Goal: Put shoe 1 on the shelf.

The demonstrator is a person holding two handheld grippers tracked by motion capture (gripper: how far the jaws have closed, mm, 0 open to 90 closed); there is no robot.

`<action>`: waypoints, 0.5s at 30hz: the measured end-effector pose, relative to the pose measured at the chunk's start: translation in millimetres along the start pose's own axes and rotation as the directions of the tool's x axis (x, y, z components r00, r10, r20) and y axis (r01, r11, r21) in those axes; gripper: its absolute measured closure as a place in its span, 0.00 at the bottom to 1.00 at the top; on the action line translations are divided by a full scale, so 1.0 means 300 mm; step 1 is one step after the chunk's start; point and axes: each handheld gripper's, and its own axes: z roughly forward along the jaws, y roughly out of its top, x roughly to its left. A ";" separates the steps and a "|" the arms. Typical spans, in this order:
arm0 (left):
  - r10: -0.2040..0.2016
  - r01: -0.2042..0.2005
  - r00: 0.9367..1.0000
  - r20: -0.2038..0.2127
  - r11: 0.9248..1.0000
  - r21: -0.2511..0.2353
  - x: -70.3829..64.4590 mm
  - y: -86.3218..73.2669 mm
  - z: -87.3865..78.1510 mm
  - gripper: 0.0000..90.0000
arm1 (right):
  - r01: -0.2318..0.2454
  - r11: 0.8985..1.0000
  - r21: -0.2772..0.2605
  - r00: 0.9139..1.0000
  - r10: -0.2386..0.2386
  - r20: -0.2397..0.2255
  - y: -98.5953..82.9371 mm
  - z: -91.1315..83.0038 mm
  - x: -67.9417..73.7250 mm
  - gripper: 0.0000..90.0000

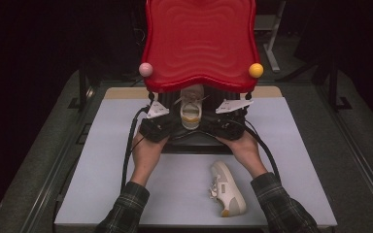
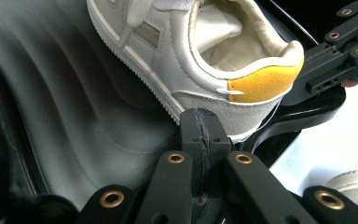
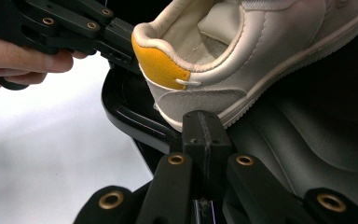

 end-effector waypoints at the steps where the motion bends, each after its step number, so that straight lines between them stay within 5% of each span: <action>1: 0.000 0.000 1.000 -0.001 1.000 0.000 0.000 0.000 0.001 1.00 | -0.001 1.000 0.000 1.000 0.001 -0.001 0.000 0.001 -0.001 1.00; 15: 0.016 -0.016 1.000 0.011 1.000 0.006 -0.005 0.001 -0.010 1.00 | -0.002 1.000 0.004 1.000 0.002 0.003 -0.005 -0.001 -0.004 1.00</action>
